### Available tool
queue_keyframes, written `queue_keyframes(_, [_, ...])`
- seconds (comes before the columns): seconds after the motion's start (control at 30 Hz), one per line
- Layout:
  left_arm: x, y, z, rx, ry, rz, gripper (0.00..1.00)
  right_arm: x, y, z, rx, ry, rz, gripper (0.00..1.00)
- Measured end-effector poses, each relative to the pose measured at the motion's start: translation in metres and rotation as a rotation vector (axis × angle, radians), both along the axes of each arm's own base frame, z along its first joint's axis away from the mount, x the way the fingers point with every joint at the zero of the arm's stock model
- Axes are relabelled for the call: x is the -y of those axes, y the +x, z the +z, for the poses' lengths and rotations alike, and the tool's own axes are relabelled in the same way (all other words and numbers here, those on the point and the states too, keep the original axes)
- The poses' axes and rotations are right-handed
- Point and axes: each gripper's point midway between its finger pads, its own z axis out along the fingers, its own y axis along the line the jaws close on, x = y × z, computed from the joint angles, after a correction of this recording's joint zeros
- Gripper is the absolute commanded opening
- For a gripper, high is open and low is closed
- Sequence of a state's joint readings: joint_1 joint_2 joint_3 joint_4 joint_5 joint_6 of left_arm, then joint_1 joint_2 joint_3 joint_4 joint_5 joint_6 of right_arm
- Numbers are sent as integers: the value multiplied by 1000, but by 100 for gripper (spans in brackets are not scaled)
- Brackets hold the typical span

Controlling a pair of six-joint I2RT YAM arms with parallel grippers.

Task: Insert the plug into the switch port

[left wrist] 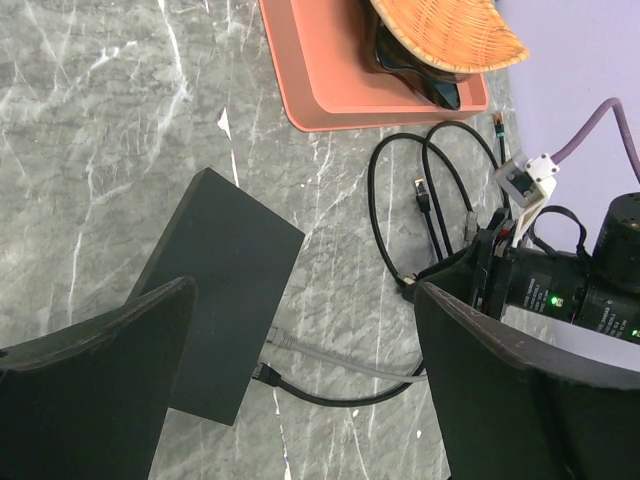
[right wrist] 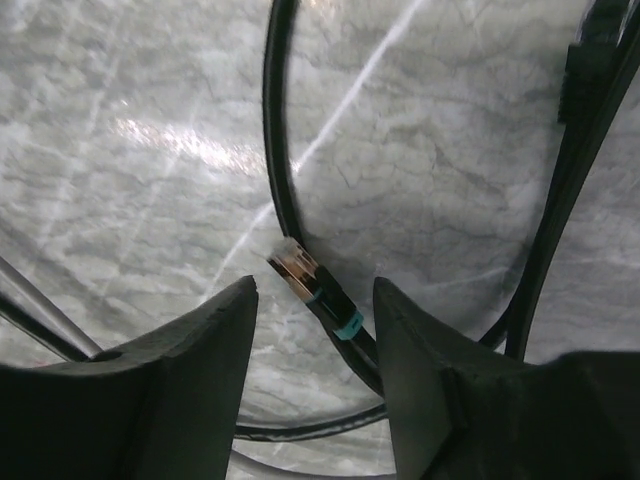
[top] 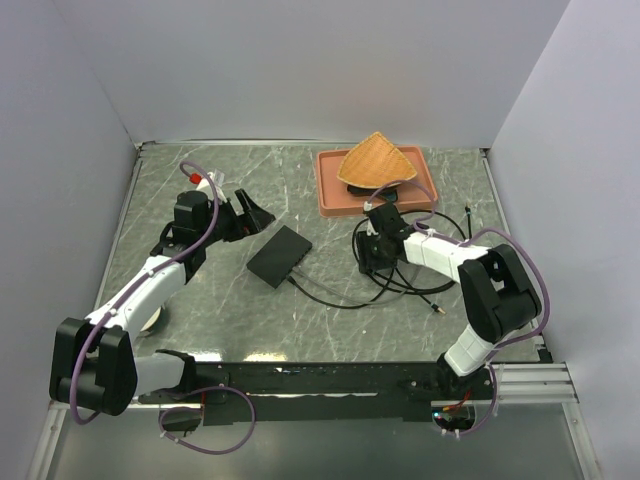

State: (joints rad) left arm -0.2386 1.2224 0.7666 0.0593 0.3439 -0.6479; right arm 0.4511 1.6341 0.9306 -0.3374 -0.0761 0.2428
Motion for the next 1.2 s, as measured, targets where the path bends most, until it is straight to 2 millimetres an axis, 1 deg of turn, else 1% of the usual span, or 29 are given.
queue_keyframes(0.03, [0,0,0,0,0,0,96,1,-2,-1,-8,-4,-2,32])
queue_keyframes(0.1, [0,0,0,0,0,0,96,4,-5,-3,-23,-15,-2,18])
queue_keyframes(0.13, [0,0,0,0,0,0,96,5,-6,-4,-30,-18,-4,7])
queue_keyframes(0.2, [0,0,0,0,0,0,96,6,-7,-6,-37,-26,-6,1])
queue_keyframes(0.43, [4,-2,3,4,-14,-21,96,7,-7,-2,-41,-31,1,0])
queue_keyframes(0.5, [7,-3,5,6,-29,-38,96,8,-7,5,-25,-34,9,0])
queue_keyframes(0.57, [11,-4,9,19,-53,-57,96,8,-4,17,5,-27,19,0])
queue_keyframes(0.67, [18,-8,13,31,-96,-96,96,3,6,47,92,5,40,0])
queue_keyframes(0.73, [26,-10,18,44,-141,-136,96,-5,10,69,155,53,68,0])
queue_keyframes(0.83, [38,-13,22,52,-208,-188,97,-20,12,104,249,146,123,0])
queue_keyframes(0.93, [55,-17,24,40,-276,-254,98,-41,10,141,353,259,190,0])
queue_keyframes(1.03, [72,-23,24,27,-311,-308,99,-60,5,168,423,339,251,0])
queue_keyframes(1.1, [86,-28,21,11,-327,-344,97,-72,-2,181,456,380,295,0])
queue_keyframes(1.2, [103,-34,22,-6,-350,-389,96,-87,-11,188,470,409,341,0])
